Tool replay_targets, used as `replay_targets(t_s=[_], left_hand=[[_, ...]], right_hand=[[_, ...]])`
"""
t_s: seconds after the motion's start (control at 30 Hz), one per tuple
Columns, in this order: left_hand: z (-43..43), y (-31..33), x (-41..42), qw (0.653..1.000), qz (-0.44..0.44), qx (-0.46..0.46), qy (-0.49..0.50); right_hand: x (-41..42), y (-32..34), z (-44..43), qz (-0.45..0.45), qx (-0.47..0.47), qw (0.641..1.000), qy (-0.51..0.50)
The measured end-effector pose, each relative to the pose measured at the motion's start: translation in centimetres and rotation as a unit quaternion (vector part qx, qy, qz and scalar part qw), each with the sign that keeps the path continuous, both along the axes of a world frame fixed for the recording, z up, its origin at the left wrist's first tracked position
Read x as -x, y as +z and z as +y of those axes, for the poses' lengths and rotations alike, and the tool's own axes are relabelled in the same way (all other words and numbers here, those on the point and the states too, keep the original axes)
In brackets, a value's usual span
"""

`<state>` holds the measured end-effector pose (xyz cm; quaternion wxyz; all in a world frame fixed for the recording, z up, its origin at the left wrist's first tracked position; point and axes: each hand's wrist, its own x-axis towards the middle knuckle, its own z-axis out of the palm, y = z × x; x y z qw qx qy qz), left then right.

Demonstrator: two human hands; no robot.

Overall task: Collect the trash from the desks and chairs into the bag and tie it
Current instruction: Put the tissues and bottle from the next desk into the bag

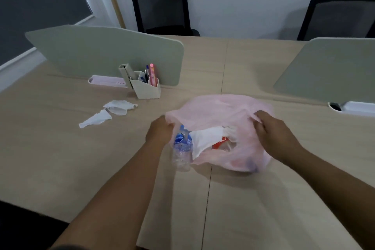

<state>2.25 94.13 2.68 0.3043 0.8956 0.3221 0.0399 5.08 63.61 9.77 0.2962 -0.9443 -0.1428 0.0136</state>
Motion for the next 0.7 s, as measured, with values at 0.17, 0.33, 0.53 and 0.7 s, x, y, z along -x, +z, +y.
replay_targets(t_s=[0.17, 0.33, 0.53, 0.7], left_hand=[[5.3, 6.1, -4.1, 0.967, -0.185, 0.157, 0.075], [8.3, 11.6, -6.0, 0.973, -0.178, 0.147, 0.003], [14.7, 12.6, -5.6, 0.975, -0.181, 0.125, 0.016], [19.0, 11.4, -3.2, 0.957, -0.175, 0.23, 0.019]], right_hand=[[-3.0, 4.7, 2.2, -0.128, 0.011, 0.984, -0.121], [-4.8, 6.6, 4.3, -0.1, 0.068, 0.988, -0.099], [-5.7, 7.3, 7.6, -0.076, 0.071, 0.989, -0.105], [-4.2, 7.0, 13.4, -0.049, 0.001, 0.997, -0.057]])
